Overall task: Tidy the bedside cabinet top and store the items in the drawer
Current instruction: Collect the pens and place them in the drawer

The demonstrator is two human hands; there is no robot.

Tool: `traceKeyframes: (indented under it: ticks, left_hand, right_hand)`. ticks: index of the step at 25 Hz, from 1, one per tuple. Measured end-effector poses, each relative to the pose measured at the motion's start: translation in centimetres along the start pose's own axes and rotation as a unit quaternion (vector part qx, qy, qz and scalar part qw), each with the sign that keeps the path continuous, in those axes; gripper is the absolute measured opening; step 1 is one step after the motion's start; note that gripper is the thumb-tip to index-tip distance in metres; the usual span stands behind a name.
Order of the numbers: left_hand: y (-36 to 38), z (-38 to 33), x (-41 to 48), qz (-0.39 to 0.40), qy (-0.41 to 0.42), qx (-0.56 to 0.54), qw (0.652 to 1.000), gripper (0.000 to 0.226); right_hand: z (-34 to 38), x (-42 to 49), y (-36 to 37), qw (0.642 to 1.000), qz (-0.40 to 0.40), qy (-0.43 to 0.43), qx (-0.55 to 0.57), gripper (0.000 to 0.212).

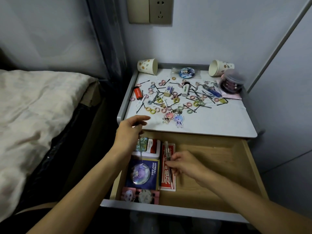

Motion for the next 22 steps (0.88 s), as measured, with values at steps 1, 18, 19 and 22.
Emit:
traceKeyframes:
  ticks: [1, 18, 19, 22]
  left_hand:
    - [-0.2, -0.1, 0.1, -0.001, 0.004, 0.011, 1.0, 0.037]
    - [-0.3, 1.4, 0.6, 0.001, -0.06, -0.053, 0.997, 0.026]
    - [-0.2, 1.5, 0.6, 0.003, -0.063, -0.051, 0.997, 0.027]
    - [-0.1, 1.4, 0.6, 0.006, -0.068, -0.049, 0.996, 0.026]
  right_hand:
    - [-1.0, 0.7, -0.1, 0.999, -0.009, 0.035, -0.02, 0.023]
    - [-2.1, 7.8, -0.8, 0.979, -0.122, 0.027, -0.16, 0.012]
    - [-2.1, 7.8, -0.8, 0.978, -0.125, 0.024, -0.163, 0.014]
    - [-2.0, 7.9, -1.1, 0.973, -0.146, 0.028, -0.177, 0.016]
Point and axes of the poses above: each hand's wrist, its own x-axis towards the middle knuckle, its own y-axis out of the palm, z = x × y, the point moved 5 cm from there along x, towards the middle knuckle, and after that the axes turned 13 degrees about z, right-handed, at the moved point
